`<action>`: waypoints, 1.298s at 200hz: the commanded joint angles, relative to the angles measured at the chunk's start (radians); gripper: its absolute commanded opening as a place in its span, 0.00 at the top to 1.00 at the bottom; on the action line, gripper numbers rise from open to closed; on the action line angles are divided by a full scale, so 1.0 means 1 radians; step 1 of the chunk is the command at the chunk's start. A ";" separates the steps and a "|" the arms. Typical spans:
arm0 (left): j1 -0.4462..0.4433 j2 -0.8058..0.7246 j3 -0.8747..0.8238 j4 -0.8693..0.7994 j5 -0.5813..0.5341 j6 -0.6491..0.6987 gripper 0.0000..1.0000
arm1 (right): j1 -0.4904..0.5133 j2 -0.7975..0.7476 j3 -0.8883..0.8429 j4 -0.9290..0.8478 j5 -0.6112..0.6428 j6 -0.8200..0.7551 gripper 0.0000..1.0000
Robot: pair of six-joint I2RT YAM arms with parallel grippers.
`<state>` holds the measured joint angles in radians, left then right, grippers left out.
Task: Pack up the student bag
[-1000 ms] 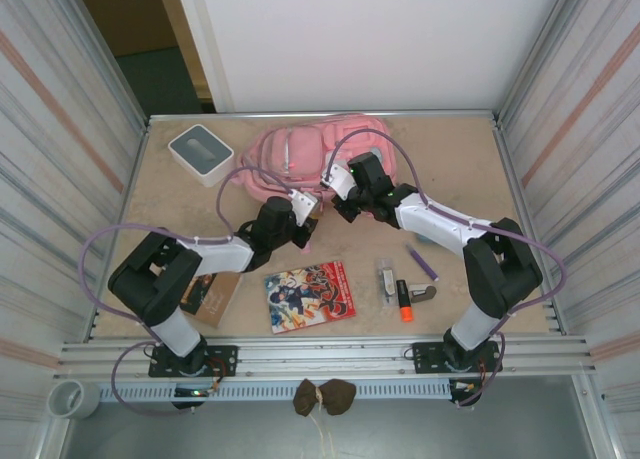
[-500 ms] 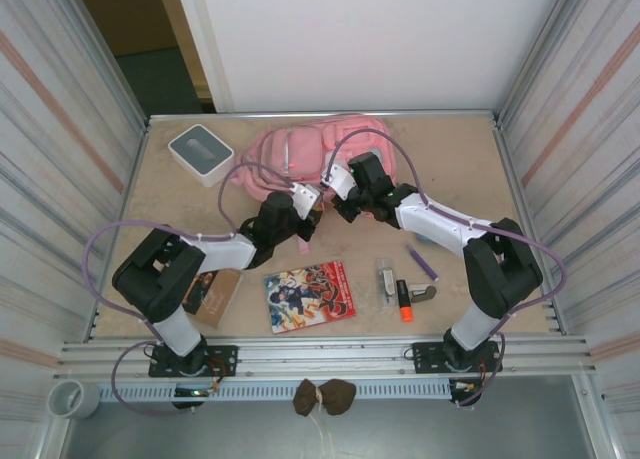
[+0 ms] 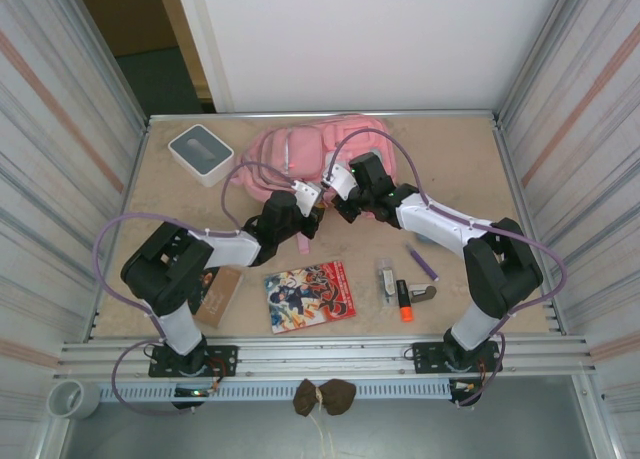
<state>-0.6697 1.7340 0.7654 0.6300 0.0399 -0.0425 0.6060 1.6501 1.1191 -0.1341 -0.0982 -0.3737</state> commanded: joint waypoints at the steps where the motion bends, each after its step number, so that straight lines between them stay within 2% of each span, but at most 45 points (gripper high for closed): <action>1: 0.001 -0.008 0.021 0.056 -0.006 -0.013 0.95 | -0.005 -0.062 -0.012 0.036 -0.012 0.016 1.00; 13: 0.008 -0.018 0.010 0.055 -0.011 -0.024 1.00 | -0.009 -0.067 -0.020 0.034 -0.003 0.015 1.00; 43: 0.034 -0.056 -0.025 0.030 -0.021 -0.065 1.00 | -0.018 -0.079 -0.047 0.033 0.024 0.013 1.00; 95: 0.084 -0.142 -0.075 -0.090 -0.130 -0.118 1.00 | -0.030 -0.093 -0.086 0.038 0.074 -0.016 1.00; 113: 0.105 -0.184 -0.096 -0.125 -0.134 -0.132 1.00 | -0.031 -0.095 -0.090 0.034 0.088 -0.027 1.00; 126: 0.108 -0.208 -0.104 -0.148 -0.093 -0.116 1.00 | -0.033 -0.099 -0.090 0.035 0.073 -0.021 1.00; 155: 0.098 -0.218 -0.140 -0.093 0.135 -0.073 1.00 | -0.033 -0.116 -0.088 0.055 -0.005 0.027 1.00; 181: 0.076 -0.200 -0.161 -0.036 0.258 -0.059 0.81 | -0.032 -0.122 -0.078 0.062 -0.046 0.052 1.00; 192: 0.062 -0.183 -0.155 -0.028 0.272 -0.039 0.74 | -0.032 -0.122 -0.070 0.057 -0.057 0.055 1.00; 207: 0.053 -0.160 -0.140 -0.013 0.298 -0.024 0.71 | -0.033 -0.122 -0.054 0.043 -0.071 0.058 1.00; 259: 0.057 -0.051 -0.063 0.047 0.224 -0.027 0.71 | -0.033 -0.117 -0.029 0.028 -0.105 0.067 1.00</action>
<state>-0.6193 1.6428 0.6483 0.6155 0.2836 -0.0895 0.5770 1.5810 1.0363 -0.1333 -0.1555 -0.3405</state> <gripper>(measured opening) 0.286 0.040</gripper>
